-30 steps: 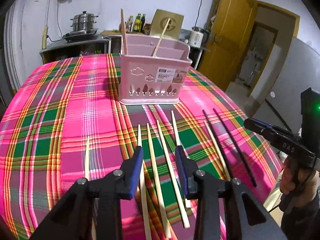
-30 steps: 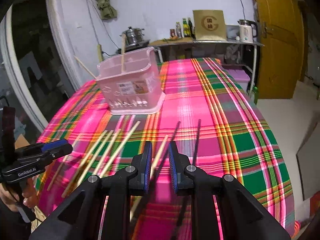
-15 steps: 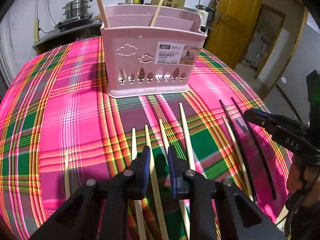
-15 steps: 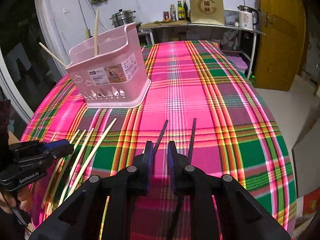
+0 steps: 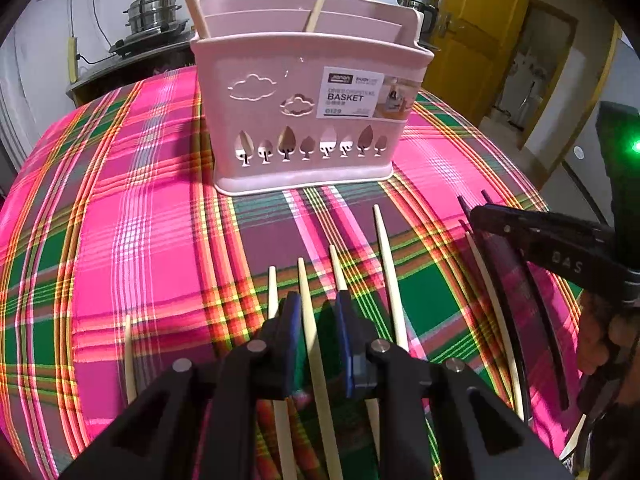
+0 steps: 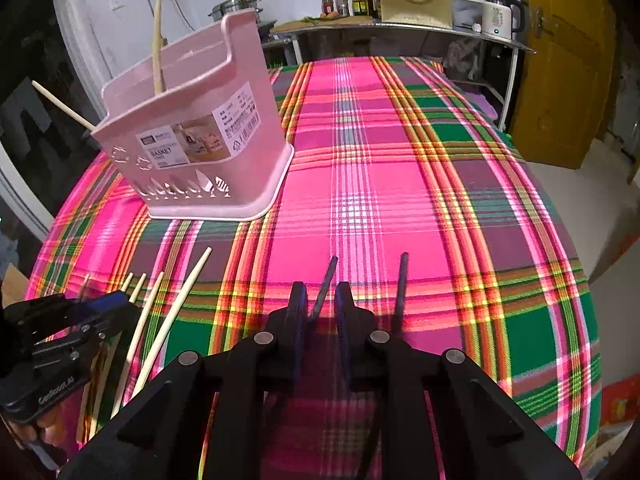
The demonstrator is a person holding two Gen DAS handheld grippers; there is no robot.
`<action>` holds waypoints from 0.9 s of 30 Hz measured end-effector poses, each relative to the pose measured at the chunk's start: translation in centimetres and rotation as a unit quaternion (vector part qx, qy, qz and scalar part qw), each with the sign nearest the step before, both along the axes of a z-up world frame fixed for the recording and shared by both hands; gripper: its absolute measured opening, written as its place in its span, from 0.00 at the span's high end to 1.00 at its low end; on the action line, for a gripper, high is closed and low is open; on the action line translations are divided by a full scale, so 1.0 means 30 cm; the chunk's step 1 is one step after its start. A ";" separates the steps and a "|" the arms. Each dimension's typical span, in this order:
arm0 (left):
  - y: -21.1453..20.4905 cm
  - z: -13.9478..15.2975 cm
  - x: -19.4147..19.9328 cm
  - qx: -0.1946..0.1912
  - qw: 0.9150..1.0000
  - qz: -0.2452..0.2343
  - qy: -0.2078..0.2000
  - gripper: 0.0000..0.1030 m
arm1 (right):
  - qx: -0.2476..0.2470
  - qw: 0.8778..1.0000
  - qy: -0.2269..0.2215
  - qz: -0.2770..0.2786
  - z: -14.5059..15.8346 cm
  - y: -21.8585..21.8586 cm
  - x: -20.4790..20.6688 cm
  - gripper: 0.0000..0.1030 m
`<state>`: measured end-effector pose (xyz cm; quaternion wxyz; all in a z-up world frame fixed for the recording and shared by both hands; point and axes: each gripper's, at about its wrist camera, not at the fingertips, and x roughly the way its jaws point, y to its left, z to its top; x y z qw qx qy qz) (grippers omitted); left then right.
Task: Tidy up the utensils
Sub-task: 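Move both tools back down to the remaining chopsticks on the cloth, then grasp a wooden chopstick with the left tool while the right tool grasps a black chopstick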
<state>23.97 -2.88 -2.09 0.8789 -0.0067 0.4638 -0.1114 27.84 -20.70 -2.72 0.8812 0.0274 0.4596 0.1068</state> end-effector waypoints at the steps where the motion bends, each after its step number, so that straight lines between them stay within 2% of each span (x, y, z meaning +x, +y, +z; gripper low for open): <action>1: 0.000 -0.002 0.001 0.002 1.000 0.000 0.001 0.83 | -0.003 1.000 0.002 0.001 -0.005 0.005 0.002 0.85; 5: -0.013 -0.005 0.004 0.016 1.000 -0.008 0.001 0.83 | -0.024 1.000 0.004 0.001 -0.017 0.030 0.013 0.86; 8: -0.016 -0.005 0.009 0.024 1.000 -0.010 0.003 0.83 | -0.035 0.999 0.005 -0.004 -0.016 0.040 0.014 0.93; 11: -0.018 -0.004 0.012 0.028 1.000 -0.006 0.005 0.90 | -0.031 0.999 0.007 -0.005 -0.016 0.036 0.019 0.93; 13: -0.010 -0.003 0.020 0.022 1.000 -0.002 0.008 0.93 | -0.027 1.000 0.008 -0.007 -0.015 0.033 0.016 0.93; 19: 0.009 0.006 0.031 -0.003 1.000 0.002 0.016 0.94 | -0.009 1.000 0.000 -0.005 0.008 0.024 0.013 0.94; 27: 0.013 0.129 -0.013 -0.028 0.999 -0.004 -0.022 0.94 | 0.008 0.999 -0.040 0.000 0.133 0.007 -0.042 0.94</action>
